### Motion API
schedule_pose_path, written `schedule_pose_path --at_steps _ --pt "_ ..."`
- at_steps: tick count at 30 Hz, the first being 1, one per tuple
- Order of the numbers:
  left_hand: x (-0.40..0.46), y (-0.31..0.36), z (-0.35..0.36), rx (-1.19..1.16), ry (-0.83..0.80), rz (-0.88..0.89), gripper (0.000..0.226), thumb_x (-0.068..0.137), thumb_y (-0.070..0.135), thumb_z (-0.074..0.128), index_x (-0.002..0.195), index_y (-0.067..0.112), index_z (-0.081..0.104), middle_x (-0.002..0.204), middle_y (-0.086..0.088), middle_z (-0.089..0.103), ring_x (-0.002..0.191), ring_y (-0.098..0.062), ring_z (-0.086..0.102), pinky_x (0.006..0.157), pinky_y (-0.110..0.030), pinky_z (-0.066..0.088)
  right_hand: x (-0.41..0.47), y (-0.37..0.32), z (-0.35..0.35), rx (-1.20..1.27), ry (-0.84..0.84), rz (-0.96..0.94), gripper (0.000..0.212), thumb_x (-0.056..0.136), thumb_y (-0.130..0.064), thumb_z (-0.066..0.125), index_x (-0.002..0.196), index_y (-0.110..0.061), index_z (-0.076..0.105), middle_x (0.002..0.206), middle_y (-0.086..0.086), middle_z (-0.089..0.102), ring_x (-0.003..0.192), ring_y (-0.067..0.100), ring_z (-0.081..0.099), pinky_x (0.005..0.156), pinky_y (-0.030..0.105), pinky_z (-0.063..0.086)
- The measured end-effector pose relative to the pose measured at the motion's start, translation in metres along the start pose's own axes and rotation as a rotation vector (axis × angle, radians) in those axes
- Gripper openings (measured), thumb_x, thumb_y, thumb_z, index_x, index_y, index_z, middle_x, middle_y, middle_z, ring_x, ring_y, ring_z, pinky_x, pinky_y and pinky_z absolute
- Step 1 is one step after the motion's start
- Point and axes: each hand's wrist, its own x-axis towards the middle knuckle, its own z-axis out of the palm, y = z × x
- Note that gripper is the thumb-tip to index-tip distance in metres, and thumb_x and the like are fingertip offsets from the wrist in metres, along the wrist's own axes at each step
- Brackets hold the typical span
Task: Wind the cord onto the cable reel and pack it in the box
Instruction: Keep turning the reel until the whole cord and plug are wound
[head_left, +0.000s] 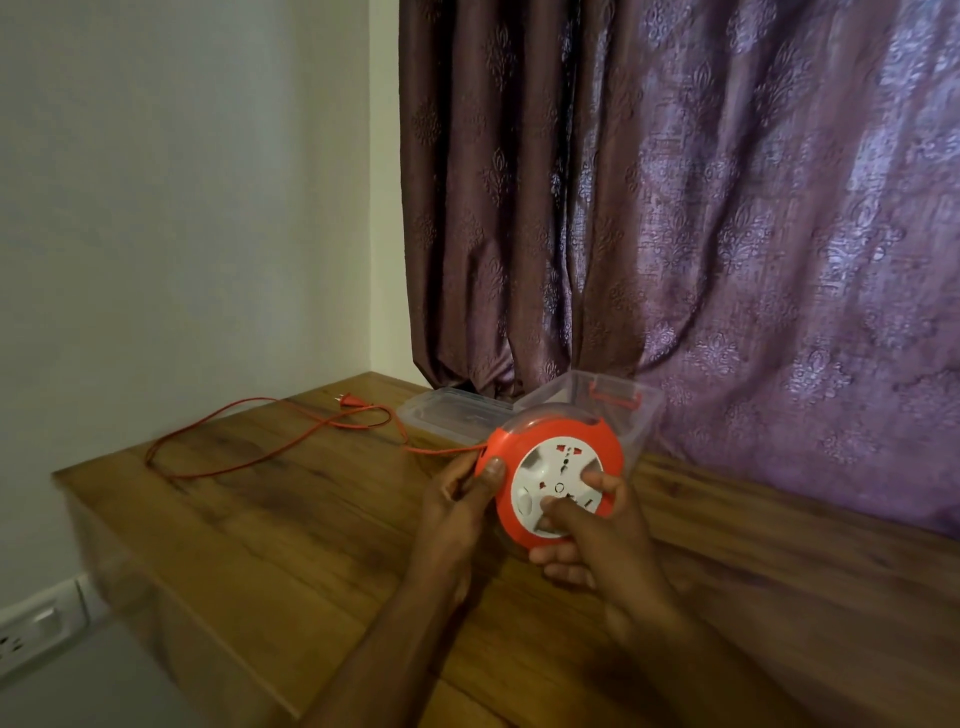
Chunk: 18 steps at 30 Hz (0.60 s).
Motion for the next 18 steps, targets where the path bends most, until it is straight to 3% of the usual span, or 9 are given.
schedule_pose_path --at_steps 5,11,15,18 --pt "-0.001 -0.001 0.002 -0.053 0.008 0.009 0.036 0.085 0.042 0.07 0.112 0.019 0.075 0.115 -0.014 0.076 0.109 -0.036 0.071 0.095 -0.062 0.054 -0.007 0.0 0.006 0.166 -0.02 0.08 0.062 0.082 -0.008 0.071 0.128 -0.028 0.035 0.097 0.017 0.072 0.07 0.029 0.074 0.053 0.03 0.056" --pt "-0.002 0.002 0.005 -0.079 0.036 -0.013 0.033 0.081 0.041 0.07 0.104 0.017 0.077 0.111 -0.015 0.077 0.107 -0.038 0.071 0.095 -0.061 0.054 -0.009 -0.001 0.012 0.24 -0.003 0.089 0.062 0.077 -0.01 0.074 0.125 -0.024 0.037 0.099 0.018 0.072 0.073 0.029 0.074 0.052 0.03 0.055" --pt "0.0 0.005 0.0 -0.134 0.084 -0.022 0.035 0.083 0.037 0.068 0.109 0.015 0.076 0.111 -0.013 0.077 0.105 -0.034 0.073 0.088 -0.05 0.061 -0.002 -0.002 0.004 -0.062 0.052 -0.094 0.038 0.084 -0.014 0.07 0.113 -0.019 0.046 0.091 0.011 0.073 0.059 0.026 0.069 0.049 0.032 0.049" --pt "0.0 0.005 0.0 -0.166 0.104 -0.033 0.042 0.082 0.038 0.071 0.113 0.011 0.074 0.113 -0.015 0.076 0.106 -0.036 0.072 0.088 -0.05 0.06 0.0 -0.001 -0.001 -0.653 0.159 -0.511 0.049 0.083 -0.03 0.07 0.122 -0.036 0.04 0.106 -0.007 0.061 0.087 0.015 0.064 0.069 0.037 0.052"
